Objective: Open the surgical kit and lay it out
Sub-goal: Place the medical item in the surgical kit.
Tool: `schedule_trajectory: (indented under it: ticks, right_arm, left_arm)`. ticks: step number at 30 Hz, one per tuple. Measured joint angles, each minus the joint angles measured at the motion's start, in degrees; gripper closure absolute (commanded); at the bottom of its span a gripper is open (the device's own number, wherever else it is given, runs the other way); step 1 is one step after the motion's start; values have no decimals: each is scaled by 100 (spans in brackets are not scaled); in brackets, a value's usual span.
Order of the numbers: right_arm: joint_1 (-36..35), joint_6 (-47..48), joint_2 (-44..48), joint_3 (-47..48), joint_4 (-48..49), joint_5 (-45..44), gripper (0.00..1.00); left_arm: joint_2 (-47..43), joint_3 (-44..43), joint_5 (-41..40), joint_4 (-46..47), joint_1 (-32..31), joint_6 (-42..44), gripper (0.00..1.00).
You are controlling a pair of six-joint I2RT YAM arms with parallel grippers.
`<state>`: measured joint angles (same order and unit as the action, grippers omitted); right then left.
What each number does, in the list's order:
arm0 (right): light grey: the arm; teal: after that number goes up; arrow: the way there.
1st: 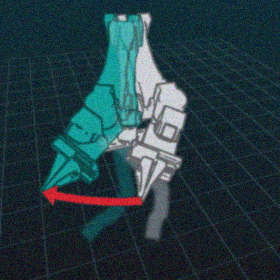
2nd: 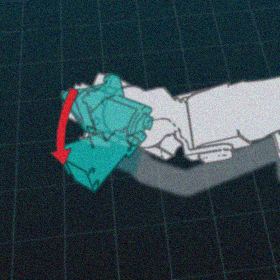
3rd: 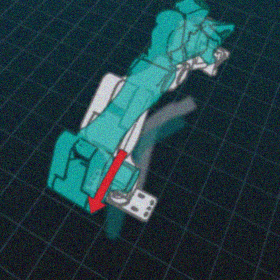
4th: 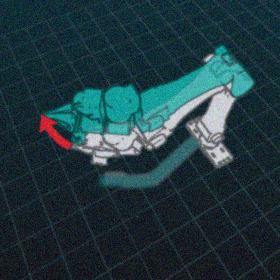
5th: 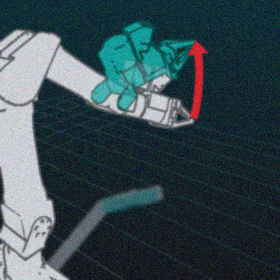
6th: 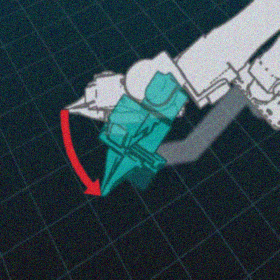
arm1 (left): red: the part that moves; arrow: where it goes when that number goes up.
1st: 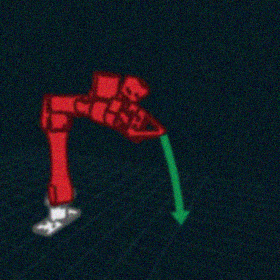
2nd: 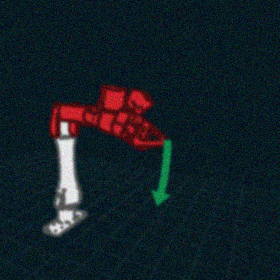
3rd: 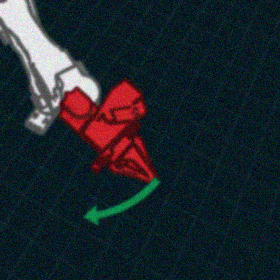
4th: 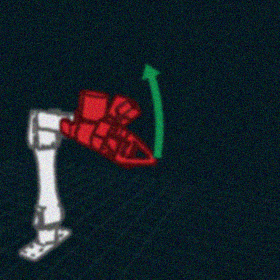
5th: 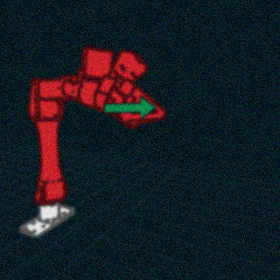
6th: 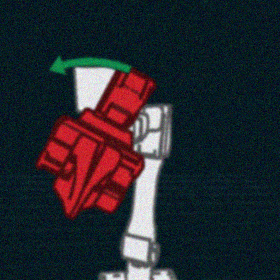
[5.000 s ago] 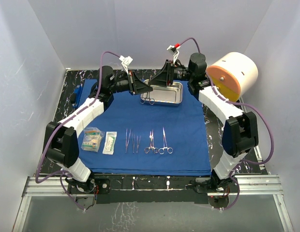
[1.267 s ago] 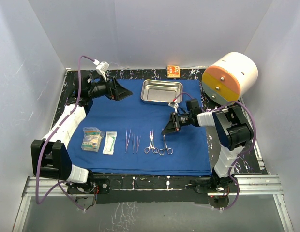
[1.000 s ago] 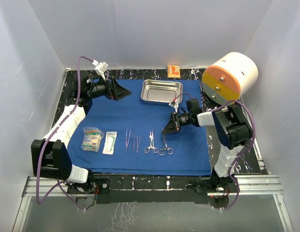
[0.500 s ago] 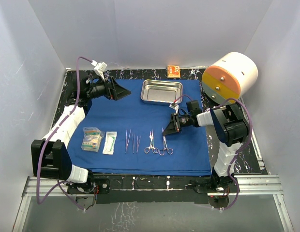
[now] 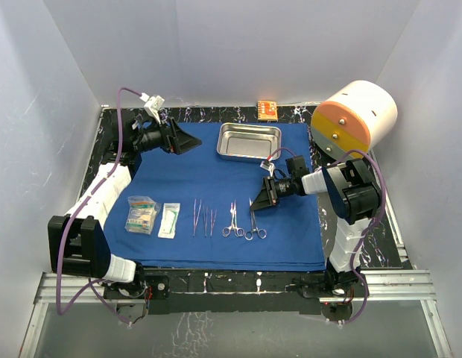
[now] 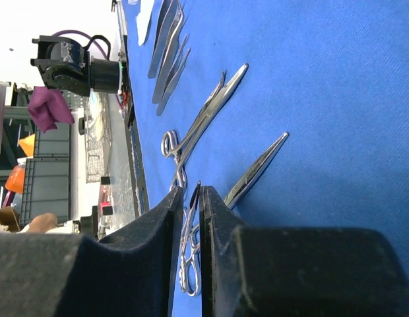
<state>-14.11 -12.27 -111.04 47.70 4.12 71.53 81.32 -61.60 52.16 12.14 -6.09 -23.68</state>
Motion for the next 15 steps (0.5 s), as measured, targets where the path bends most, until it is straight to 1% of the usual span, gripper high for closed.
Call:
schedule_trajectory:
  ticks: [5,15]
  right_arm:
    - [0,50,-4,63,-114,-44,82]
    - [0,297,-55,234,-437,-262,82]
  left_arm:
    - [-4,52,4,31,2,-28,8]
    - [-4,55,20,81,37,-63,8]
